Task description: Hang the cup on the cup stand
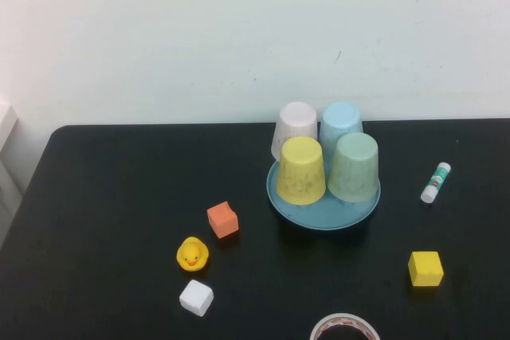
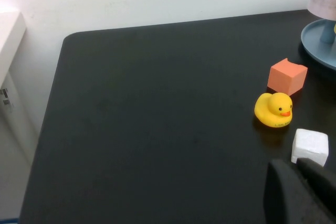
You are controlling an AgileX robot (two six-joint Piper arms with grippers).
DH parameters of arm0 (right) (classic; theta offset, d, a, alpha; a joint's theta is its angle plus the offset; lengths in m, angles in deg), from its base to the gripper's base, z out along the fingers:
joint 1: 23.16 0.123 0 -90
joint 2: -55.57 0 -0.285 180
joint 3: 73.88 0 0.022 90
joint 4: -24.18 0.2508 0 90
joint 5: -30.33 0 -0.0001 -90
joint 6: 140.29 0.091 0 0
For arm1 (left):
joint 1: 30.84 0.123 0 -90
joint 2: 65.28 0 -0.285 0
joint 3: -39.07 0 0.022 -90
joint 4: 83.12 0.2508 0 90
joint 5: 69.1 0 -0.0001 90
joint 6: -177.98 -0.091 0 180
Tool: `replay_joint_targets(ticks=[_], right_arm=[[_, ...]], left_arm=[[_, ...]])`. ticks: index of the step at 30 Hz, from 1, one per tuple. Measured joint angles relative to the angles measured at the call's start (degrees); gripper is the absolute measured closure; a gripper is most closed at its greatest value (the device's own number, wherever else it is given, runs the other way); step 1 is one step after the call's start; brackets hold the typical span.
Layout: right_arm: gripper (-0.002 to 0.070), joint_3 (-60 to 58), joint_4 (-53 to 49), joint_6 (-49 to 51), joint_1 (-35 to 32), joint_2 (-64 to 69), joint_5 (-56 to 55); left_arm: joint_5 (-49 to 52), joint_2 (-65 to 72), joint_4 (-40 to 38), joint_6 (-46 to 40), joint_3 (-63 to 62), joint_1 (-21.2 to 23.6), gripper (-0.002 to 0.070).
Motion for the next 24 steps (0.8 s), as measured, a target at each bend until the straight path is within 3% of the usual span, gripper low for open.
replay_joint_targets(ticks=[5, 13, 19, 24], right_arm=[[0.0678, -6.42, 1.44, 0.0, -9.54, -11.17, -6.7], [0.0678, -29.05, 4.19, 0.22, -19.17, -31.4, -13.12], [0.0678, -41.85, 5.06, 0.57, -22.19, -36.04, -11.26], [0.0678, -43.58, 5.99, 0.57, -22.52, -35.93, -14.27]], left_arm=[[0.0, 0.0, 0.0, 0.0, 0.0, 0.0, 0.0676], [0.0, 0.0, -0.12, 0.0, 0.0, 0.0, 0.0676], [0.0, 0.0, -0.15, 0.0, 0.0, 0.0, 0.0676], [0.0, 0.0, -0.24, 0.0, 0.0, 0.0, 0.0676]])
